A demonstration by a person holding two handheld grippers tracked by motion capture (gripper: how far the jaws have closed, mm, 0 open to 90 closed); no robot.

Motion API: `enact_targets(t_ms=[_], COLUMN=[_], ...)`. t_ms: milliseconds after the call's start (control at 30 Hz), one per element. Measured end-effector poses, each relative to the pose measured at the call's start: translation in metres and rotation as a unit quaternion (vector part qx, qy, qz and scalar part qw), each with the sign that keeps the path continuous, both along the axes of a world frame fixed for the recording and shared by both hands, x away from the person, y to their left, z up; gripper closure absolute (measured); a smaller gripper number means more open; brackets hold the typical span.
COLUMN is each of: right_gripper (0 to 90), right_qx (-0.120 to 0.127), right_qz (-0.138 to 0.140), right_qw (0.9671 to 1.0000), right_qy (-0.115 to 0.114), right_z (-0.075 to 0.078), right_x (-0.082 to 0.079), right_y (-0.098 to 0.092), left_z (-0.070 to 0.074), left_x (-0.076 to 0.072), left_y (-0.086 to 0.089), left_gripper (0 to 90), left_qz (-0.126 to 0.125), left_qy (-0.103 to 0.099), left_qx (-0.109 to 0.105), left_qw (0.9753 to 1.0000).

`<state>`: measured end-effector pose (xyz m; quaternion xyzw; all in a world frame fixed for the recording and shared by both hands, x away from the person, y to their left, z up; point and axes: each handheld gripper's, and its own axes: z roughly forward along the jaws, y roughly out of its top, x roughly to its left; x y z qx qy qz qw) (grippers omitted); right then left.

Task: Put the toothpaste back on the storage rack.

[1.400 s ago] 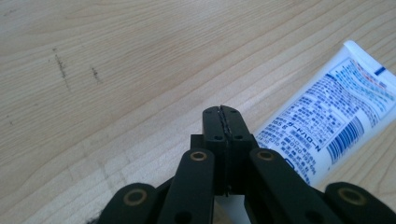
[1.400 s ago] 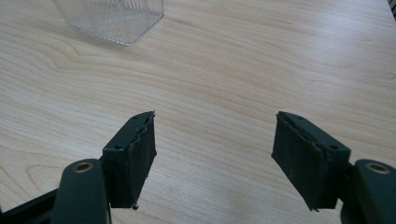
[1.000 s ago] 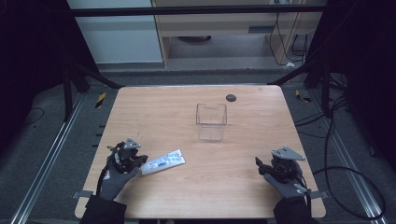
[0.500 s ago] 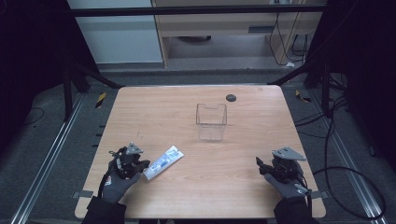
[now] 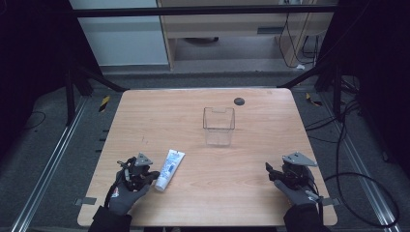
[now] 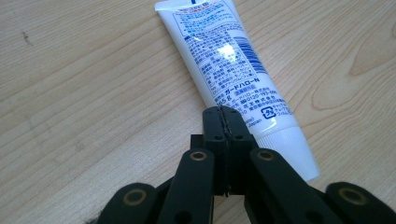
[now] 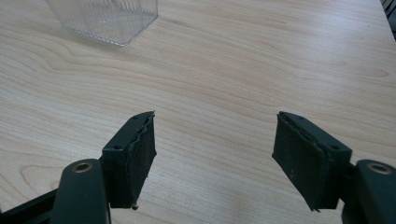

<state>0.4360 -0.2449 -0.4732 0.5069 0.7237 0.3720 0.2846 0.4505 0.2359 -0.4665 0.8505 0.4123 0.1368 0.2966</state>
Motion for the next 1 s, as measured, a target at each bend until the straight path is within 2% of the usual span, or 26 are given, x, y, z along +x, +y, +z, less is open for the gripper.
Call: enact_targets(t_ms=[100, 300, 367, 467, 500, 733, 833, 1000], right_gripper=[29.3, 29.3, 29.3, 29.3, 29.3, 29.0, 28.8, 28.8], right_qx=[0.001, 0.002, 0.003, 0.003, 0.003, 0.003, 0.006, 0.005], right_qz=[-0.001, -0.004, -0.004, -0.004, -0.005, -0.005, -0.006, -0.008], right_qw=[1.0000, 1.0000, 1.0000, 1.0000, 1.0000, 1.0000, 1.0000, 0.9999], right_qy=[0.000, 0.001, 0.001, 0.001, 0.002, 0.002, 0.004, 0.004], right_z=[0.000, 0.000, -0.001, -0.001, -0.001, 0.000, 0.000, 0.000], right_x=[0.000, 0.000, 0.000, 0.000, 0.000, 0.001, 0.002, 0.002], right_y=[0.000, -0.002, -0.003, -0.003, -0.004, -0.004, -0.005, -0.006], left_z=[0.001, 0.010, 0.016, 0.021, 0.023, 0.033, 0.036, 0.041], left_x=[0.000, 0.004, 0.007, 0.010, 0.011, 0.019, 0.023, 0.030], left_y=[0.000, 0.007, 0.010, 0.010, 0.009, 0.002, -0.004, -0.011], left_gripper=[89.5, 82.7, 76.7, 73.4, 68.8, 58.0, 49.9, 41.7], left_qz=[0.002, 0.030, 0.040, 0.045, 0.047, 0.044, 0.041, 0.036], left_qy=[0.001, -0.013, -0.021, -0.028, -0.030, -0.039, -0.037, -0.035], left_qx=[0.000, -0.012, -0.019, -0.024, -0.028, -0.027, -0.026, -0.022], left_qw=[1.0000, 0.9994, 0.9988, 0.9983, 0.9981, 0.9979, 0.9981, 0.9985])
